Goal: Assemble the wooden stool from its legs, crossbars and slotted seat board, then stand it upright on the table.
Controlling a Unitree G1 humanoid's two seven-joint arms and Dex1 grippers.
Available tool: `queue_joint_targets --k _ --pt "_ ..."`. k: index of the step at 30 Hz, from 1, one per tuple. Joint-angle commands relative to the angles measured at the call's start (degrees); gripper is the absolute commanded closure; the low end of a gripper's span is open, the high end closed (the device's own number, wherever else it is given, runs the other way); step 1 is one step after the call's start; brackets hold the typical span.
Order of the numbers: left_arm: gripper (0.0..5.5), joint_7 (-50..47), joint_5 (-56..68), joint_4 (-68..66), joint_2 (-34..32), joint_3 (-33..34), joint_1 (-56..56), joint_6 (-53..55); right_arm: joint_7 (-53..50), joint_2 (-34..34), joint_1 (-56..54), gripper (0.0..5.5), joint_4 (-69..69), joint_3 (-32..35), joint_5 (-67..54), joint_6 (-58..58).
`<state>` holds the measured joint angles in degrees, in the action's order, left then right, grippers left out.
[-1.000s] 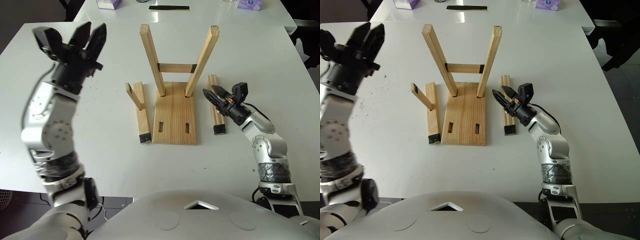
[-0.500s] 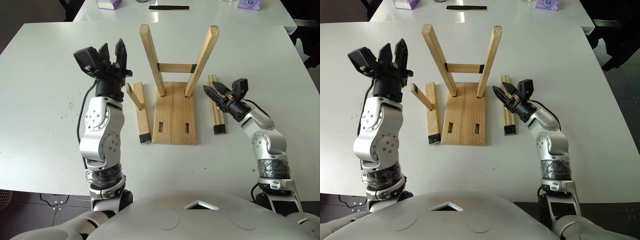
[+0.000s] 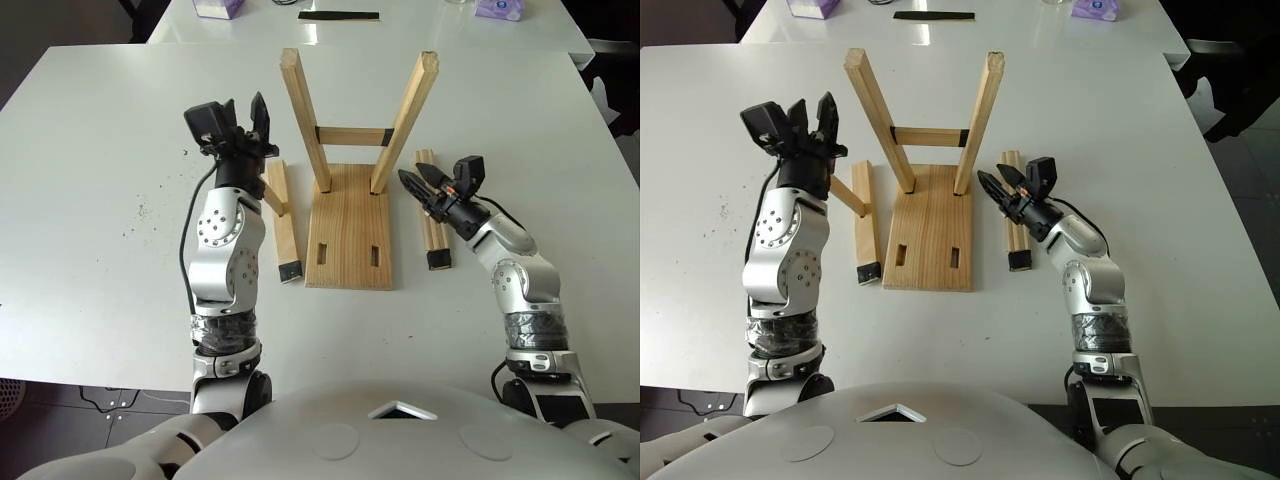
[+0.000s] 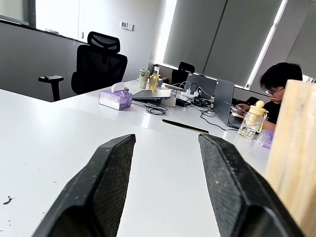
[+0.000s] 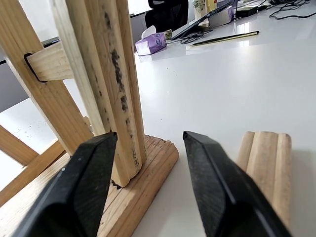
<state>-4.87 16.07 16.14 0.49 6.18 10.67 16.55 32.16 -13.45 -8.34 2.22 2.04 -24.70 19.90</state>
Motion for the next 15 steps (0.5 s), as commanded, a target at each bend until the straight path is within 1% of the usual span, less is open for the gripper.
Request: queue_joint_targets --k 1,4,8,9,11,13,15 --pt "3.11 -1.05 -0.21 5.32 -0.07 1.25 0.46 -0.11 -0.4 0.57 1.68 3.04 -1.15 0.18 0.16 -0.33" --pt "3.11 -5.87 -2.84 12.65 -1.46 4.28 2.65 2.81 -0.97 1.1 3.22 3.04 -2.01 0.16 0.17 -0.14" --pt "3.11 -10.99 -5.61 19.24 -3.7 8.71 2.9 11.44 -1.83 1.97 6.48 3.04 -3.84 -0.58 0.76 -0.16" --pt "3.11 -11.43 -6.47 20.35 -3.98 8.44 1.43 14.31 -2.05 2.14 6.95 3.04 -4.18 -0.69 0.93 -0.23" --pt "3.11 -10.51 -6.76 22.52 -3.99 5.92 -4.86 21.16 -2.41 2.36 7.42 3.04 -4.61 -0.64 1.0 -0.17" --pt "3.11 -8.52 -4.92 24.58 -3.34 2.45 -13.82 29.42 -2.37 2.0 7.28 3.04 -4.37 -0.33 1.09 -0.14" --pt "3.11 -6.57 -1.79 27.33 -2.52 0.39 -19.4 36.25 -1.99 1.36 6.86 3.04 -3.98 0.02 1.07 0.03"
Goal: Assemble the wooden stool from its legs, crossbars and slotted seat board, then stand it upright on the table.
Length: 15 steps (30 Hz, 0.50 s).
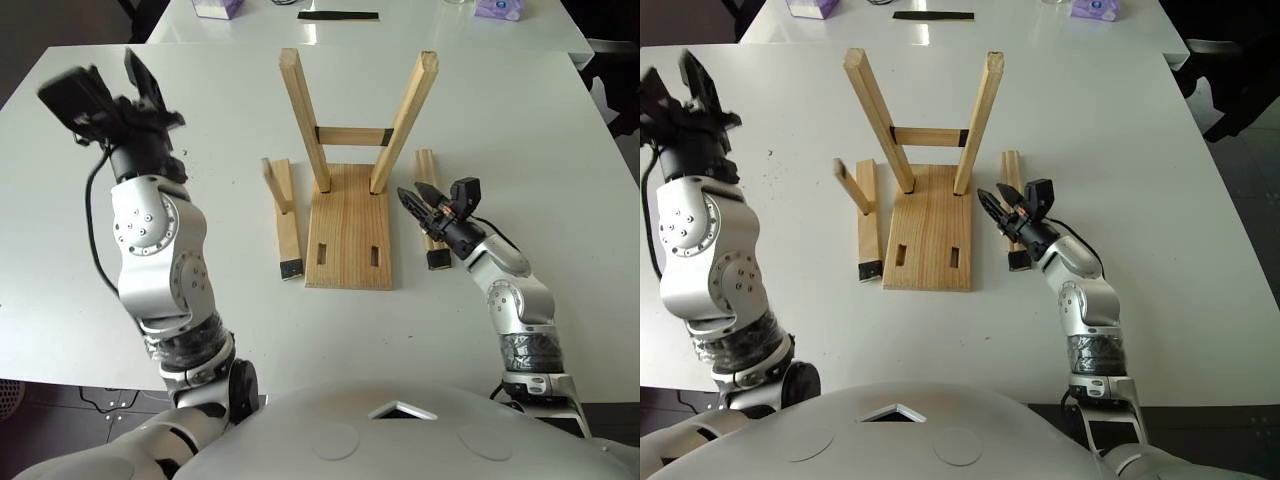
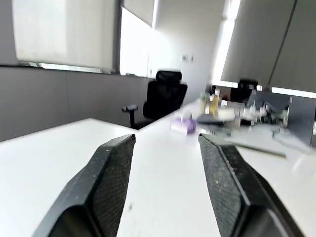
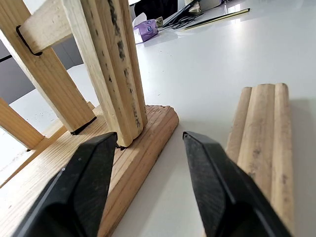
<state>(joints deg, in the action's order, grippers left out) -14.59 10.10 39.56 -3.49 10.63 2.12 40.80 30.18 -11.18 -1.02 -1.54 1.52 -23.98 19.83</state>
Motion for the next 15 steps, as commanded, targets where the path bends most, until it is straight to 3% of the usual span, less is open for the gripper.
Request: queue_joint_targets --k 1,9,15 --pt "2.93 3.68 5.1 5.14 1.81 -4.41 -12.26 14.58 0.17 -1.32 -0.72 3.04 0.08 0.69 0.45 0.2" --pt "1.79 5.92 7.3 8.5 2.45 -6.35 -11.12 23.83 1.15 -2.44 -1.58 3.04 0.93 0.43 0.71 0.59" --pt "1.66 9.73 9.48 4.21 2.27 -9.54 -8.01 30.38 1.42 -2.17 -1.62 3.04 1.52 -0.57 1.13 0.2"
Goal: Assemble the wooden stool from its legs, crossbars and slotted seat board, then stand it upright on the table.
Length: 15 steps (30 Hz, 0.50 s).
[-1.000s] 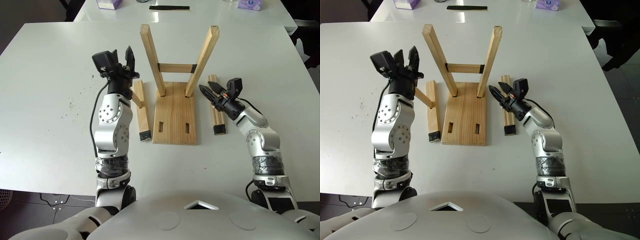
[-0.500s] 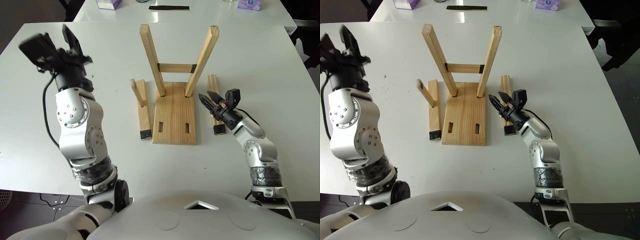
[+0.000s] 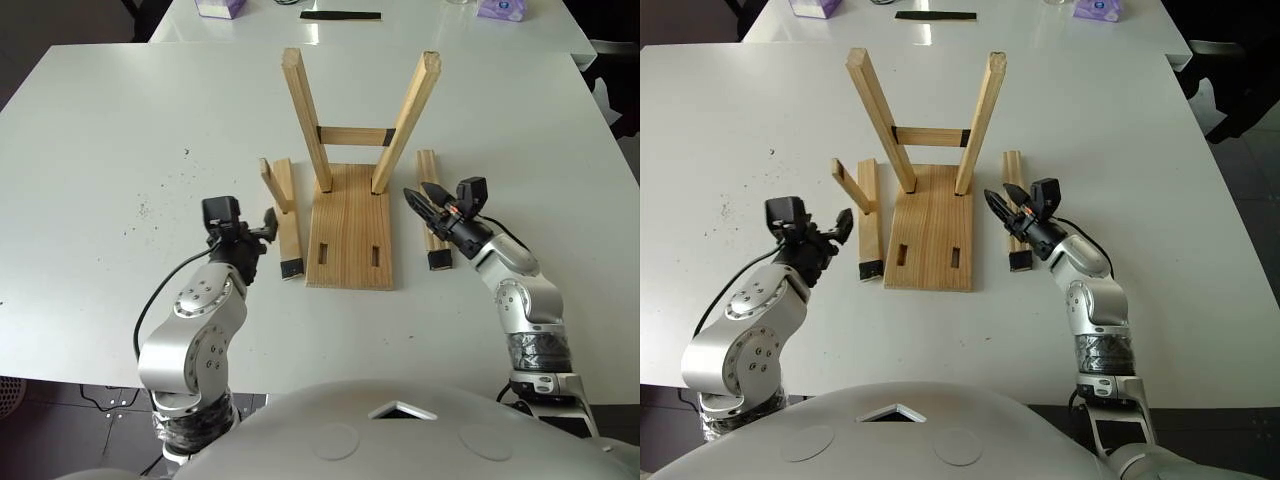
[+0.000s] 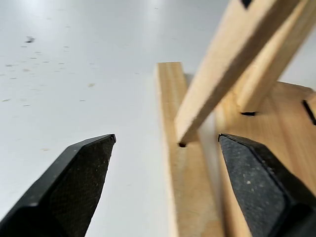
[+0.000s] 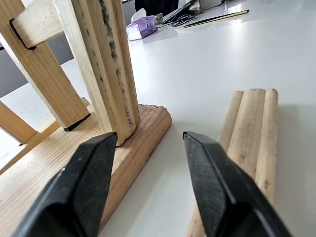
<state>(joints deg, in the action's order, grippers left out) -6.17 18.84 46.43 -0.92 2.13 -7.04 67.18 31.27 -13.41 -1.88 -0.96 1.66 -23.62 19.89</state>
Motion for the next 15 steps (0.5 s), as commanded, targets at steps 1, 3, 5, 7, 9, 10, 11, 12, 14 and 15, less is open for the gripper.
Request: queue_joint_targets --k 1,3,5,7,9,10,11,12,14,15 --pt "1.66 1.5 0.71 -3.19 -0.48 -1.31 1.61 4.88 0.35 0.04 -0.82 3.04 1.14 -0.78 0.86 0.0" --pt "1.66 1.36 0.01 -4.02 -0.85 -1.64 2.19 6.39 0.31 0.14 -1.2 3.04 1.84 -0.86 1.05 -0.4" --pt "1.66 0.98 -0.85 -4.68 -1.26 -1.79 2.55 7.43 0.1 0.31 -1.35 3.04 2.31 -0.57 1.03 -0.78" --pt "1.66 0.71 -1.49 -4.91 -1.22 -1.5 2.75 8.05 0.12 0.24 -1.2 3.04 2.72 -0.5 1.45 -1.44" --pt "1.66 0.88 -1.9 -4.86 -1.59 -1.32 2.95 8.81 -0.19 0.3 -1.09 3.04 3.33 -0.1 1.74 -1.89" --pt "1.66 0.98 -2.02 -4.99 -1.73 -1.23 3.09 9.15 -0.25 0.27 -0.99 3.04 3.51 0.04 1.77 -2.13" --pt "1.66 1.15 -2.09 -5.1 -1.91 -1.11 3.16 9.61 -0.3 0.3 -0.9 3.04 3.6 0.1 1.76 -2.28" --pt "1.66 1.42 -2.11 -5.27 -2.13 -1.09 3.23 10.01 -0.36 0.39 -0.82 3.04 3.64 0.12 1.74 -2.41" --pt "1.66 1.84 -2.34 -5.65 -2.78 -1.44 3.36 11.35 -0.52 0.69 -0.67 3.04 3.77 0.16 1.74 -2.65" --pt "1.66 1.99 -2.54 -5.73 -3.32 -1.71 3.38 12.09 -0.6 0.83 -0.62 3.04 3.81 0.16 1.76 -2.75"
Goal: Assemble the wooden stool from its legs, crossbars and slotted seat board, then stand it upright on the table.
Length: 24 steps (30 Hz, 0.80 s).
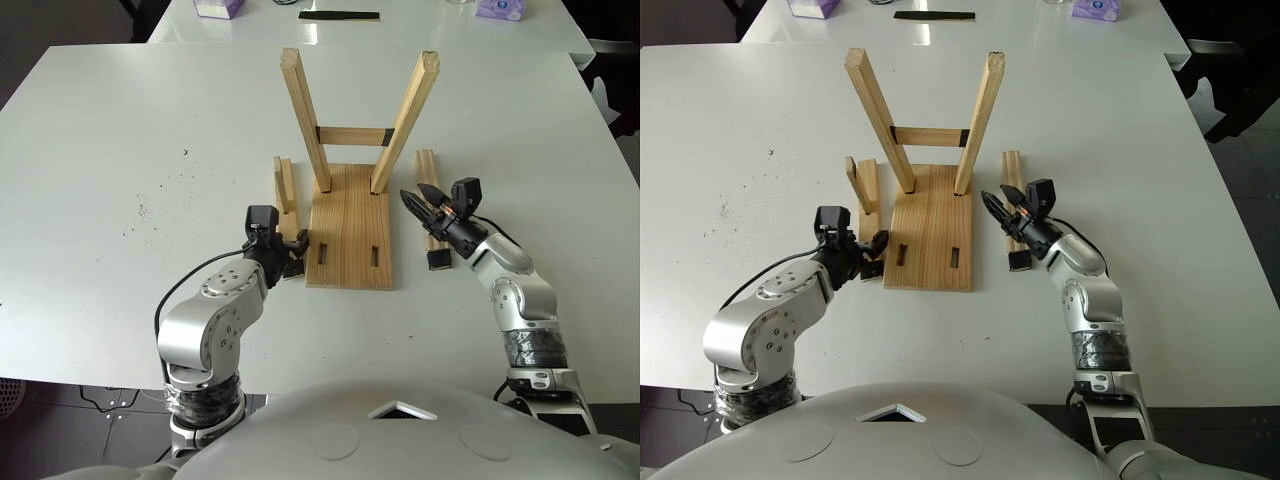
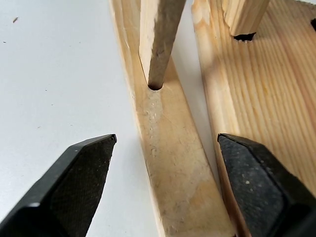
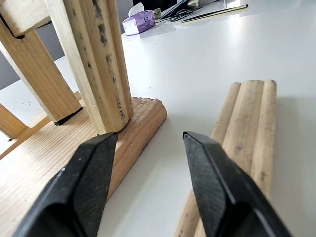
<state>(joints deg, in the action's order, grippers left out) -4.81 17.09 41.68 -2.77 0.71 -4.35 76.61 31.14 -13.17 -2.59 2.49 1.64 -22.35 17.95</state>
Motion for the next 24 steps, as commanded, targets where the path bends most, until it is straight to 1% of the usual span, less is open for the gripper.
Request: queue_joint_targets --k 1,9,15,18,19,21,23,24 --pt "1.66 0.74 -1.06 -0.99 -2.33 -0.7 0.65 3.42 -0.61 0.78 0.19 3.04 0.32 0.2 0.48 -0.9" --pt "1.66 4.71 -0.22 0.17 -8.8 -2.55 0.29 7.93 -2.4 3.0 2.35 3.04 -1.02 -0.17 0.81 -1.86" --pt "2.56 7.21 -0.09 3.15 -12.3 -1.52 -2.43 9.18 -5.35 4.65 2.69 3.04 -0.89 2.22 0.08 -2.65" --pt "3.02 7.92 -0.2 3.14 -12.76 -1.76 -1.25 8.2 -10.93 6.72 0.25 3.04 -2.21 6.45 -3.65 2.02" --pt "3.12 7.9 -0.42 2.96 -12.65 -1.75 -0.95 7.75 -11.83 6.85 -1.03 3.04 -2.58 7.33 -4.72 3.49" --pt "3.49 7.5 -1.19 2.59 -12.37 -1.39 0.29 5.39 -14.19 6.02 -3.86 3.04 -3.24 8.4 -4.9 6.17" --pt "3.49 6.7 -2.26 2.28 -11.95 -0.51 2.61 1.87 -17.21 4.93 -6.87 3.04 -3.99 10.02 -4.97 8.63" --pt "3.49 5.7 -2.93 1.83 -10.7 1.13 4.46 -0.11 -18.95 4.1 -8.74 3.04 -4.08 10.83 -4.53 9.99"
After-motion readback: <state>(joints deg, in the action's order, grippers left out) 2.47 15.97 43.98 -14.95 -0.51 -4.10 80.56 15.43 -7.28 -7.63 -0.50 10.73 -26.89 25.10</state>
